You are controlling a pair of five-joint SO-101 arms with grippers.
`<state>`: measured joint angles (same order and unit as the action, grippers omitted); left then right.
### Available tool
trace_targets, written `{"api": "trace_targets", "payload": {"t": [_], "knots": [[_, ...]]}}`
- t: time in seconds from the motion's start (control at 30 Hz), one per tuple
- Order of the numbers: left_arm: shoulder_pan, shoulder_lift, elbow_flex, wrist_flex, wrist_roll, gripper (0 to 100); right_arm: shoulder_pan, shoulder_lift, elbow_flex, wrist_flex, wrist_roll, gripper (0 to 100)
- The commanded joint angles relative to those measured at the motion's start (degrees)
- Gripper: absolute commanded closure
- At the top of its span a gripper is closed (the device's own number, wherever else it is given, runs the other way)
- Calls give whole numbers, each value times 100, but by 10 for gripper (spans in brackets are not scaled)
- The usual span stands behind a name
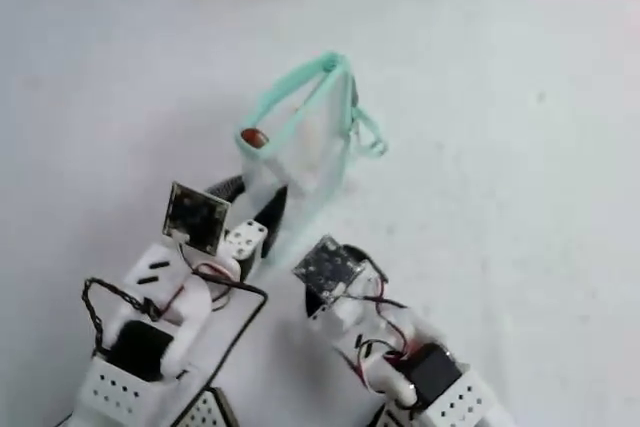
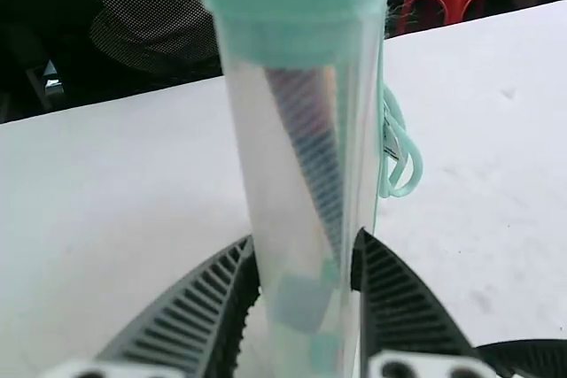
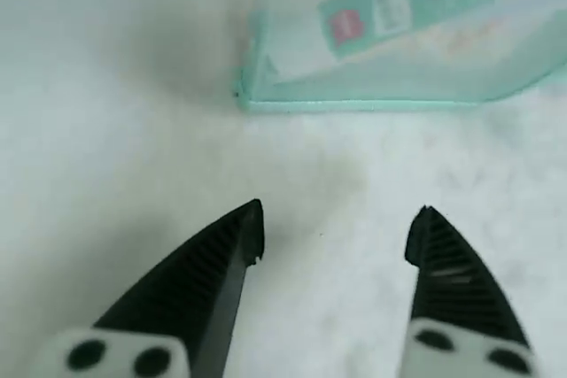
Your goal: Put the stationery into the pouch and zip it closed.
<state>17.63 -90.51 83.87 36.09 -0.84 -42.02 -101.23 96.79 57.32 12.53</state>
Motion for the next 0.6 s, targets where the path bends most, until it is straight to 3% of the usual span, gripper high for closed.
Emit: {"api": "trace_targets", "payload": {"t": [0.0,0.33,0.57], "knots": [[-13,-84,-123,-141,35,834,330,-110,18,4,-9,744],[-13,-84,-123,-141,35,834,1631,-215,-633,347,62,745],[-4,-84,-123,-132,35,834,1657,-31,-914,505,571,745]]}}
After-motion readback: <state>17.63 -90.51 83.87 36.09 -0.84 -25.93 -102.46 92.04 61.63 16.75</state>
